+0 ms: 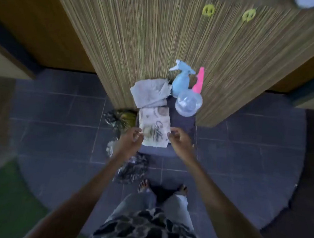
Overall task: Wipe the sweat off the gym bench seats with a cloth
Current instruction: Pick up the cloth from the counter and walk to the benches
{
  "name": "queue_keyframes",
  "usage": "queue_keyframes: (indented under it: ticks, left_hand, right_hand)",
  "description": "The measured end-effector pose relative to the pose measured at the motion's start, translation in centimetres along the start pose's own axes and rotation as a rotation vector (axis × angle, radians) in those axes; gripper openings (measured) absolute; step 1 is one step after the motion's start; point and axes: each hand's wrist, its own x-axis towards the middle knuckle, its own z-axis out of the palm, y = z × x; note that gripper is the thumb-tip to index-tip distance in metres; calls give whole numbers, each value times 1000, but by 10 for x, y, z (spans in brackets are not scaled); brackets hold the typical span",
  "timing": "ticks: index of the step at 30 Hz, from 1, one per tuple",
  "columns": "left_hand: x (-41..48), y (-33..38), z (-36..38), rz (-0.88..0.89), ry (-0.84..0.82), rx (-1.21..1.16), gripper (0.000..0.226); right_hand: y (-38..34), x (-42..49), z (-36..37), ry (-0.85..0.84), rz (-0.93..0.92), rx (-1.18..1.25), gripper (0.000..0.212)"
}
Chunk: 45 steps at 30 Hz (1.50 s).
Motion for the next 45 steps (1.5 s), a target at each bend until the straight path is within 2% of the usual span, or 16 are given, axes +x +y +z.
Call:
queue_keyframes:
  ticks: [4, 8, 11, 14, 19, 21, 23, 25, 30, 35, 40, 45]
  left_hand:
    - [16, -9, 10, -39, 10, 59, 41]
    - [59, -16, 25, -125, -7, 114, 45]
    - [88, -25, 43, -161, -54, 77, 48]
    - [101, -28, 55, -227, 3, 29, 49]
    - [105, -23, 57, -426, 61, -303, 62]
    - [105, -21, 51, -441, 30, -409, 49]
    - [104, -19, 44, -383, -16, -474, 23]
    - [103, -16, 38, -321, -24, -477, 9]
    - [89, 20, 26, -214, 23, -420, 30]
    - [76, 67, 11, 0, 14, -445, 31]
    - [56, 134, -6, 218, -108, -518, 24]
    - [34, 189, -2, 390, -247, -505, 23]
  right_hand:
    - [10, 24, 13, -27, 103, -30, 34]
    - [17, 69, 28, 14, 167, -133, 48]
    - [28, 98, 45, 43, 206, -246, 51]
    - [34, 112, 60, 37, 257, -295, 58]
    - [37, 121, 67, 72, 350, -13, 50]
    - [34, 121, 65, 58, 425, 137, 43]
    - [31, 118, 60, 25, 446, 230, 34]
    - [23, 111, 55, -7, 403, 258, 28]
    - [-4, 93, 32, 51, 187, 360, 26]
    - [-49, 74, -11, 100, 76, 379, 32]
    - [-85, 52, -70, 188, 37, 539, 41]
    - [-106, 22, -130, 279, -43, 619, 36]
